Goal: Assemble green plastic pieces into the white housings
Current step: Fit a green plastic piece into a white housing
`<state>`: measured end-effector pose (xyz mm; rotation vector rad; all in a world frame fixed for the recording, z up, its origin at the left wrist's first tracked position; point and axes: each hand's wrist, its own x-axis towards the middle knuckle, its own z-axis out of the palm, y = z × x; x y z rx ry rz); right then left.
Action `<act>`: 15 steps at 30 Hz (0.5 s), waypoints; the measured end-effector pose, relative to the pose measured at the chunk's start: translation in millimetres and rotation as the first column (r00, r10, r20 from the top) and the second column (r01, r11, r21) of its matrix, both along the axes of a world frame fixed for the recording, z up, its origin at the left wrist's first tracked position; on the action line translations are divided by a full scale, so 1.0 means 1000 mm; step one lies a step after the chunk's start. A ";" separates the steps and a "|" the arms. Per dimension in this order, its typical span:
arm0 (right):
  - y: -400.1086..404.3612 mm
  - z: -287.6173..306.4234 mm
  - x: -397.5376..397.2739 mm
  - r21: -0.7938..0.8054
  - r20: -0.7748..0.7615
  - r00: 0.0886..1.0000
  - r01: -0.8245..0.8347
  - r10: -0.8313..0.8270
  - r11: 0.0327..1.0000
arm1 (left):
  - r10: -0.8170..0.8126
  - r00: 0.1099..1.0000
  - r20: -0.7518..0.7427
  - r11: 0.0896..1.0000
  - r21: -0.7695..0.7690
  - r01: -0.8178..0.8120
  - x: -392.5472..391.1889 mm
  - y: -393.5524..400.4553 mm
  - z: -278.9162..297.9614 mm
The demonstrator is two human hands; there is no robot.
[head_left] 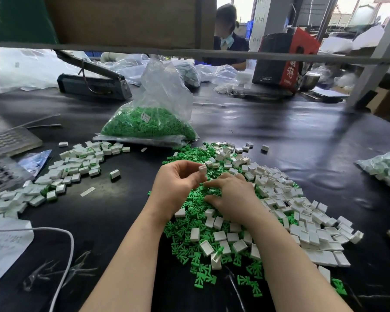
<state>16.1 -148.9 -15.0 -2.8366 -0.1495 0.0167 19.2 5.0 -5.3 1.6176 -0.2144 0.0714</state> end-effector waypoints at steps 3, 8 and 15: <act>0.004 -0.001 0.000 0.052 0.067 0.998 -0.002 -0.002 0.999 | -0.002 1.000 -0.020 0.999 -0.037 0.001 0.000 0.000 0.001; 0.006 -0.001 -0.001 0.069 0.088 0.996 0.003 -0.009 0.998 | -0.009 1.000 -0.029 0.998 -0.063 0.007 -0.001 0.003 0.004; 0.009 0.000 -0.006 0.007 0.101 0.989 -0.111 0.109 0.994 | 0.060 0.998 -0.031 0.995 -0.081 -0.063 0.001 0.007 0.002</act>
